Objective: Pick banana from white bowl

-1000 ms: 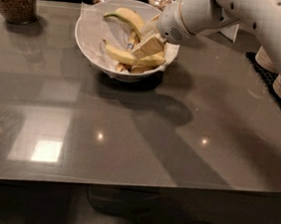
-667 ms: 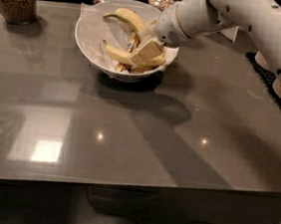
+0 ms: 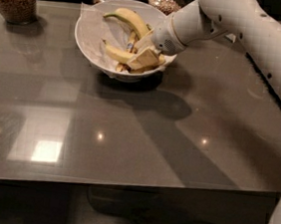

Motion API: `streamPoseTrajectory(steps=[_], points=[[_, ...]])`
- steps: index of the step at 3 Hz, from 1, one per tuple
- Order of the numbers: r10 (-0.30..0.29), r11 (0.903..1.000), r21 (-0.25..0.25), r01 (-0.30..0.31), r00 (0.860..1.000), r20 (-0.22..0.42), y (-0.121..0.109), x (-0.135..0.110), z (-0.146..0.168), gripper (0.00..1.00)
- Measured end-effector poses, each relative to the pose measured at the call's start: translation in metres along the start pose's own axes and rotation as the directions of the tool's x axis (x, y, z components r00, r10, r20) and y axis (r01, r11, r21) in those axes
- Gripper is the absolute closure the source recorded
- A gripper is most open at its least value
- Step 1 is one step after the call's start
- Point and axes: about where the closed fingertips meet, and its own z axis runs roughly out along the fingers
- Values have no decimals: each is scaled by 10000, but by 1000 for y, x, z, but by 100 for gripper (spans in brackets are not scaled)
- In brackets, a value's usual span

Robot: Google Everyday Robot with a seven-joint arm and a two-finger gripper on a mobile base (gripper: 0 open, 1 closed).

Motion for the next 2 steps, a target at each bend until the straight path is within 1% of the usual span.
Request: streamPoseTrajectory(steps=[1,2], points=[[161,9997,-154,-164,9997,-169,0,12,14,46],[289,9988,-397,-301,9991,-300,3,21,26,57]])
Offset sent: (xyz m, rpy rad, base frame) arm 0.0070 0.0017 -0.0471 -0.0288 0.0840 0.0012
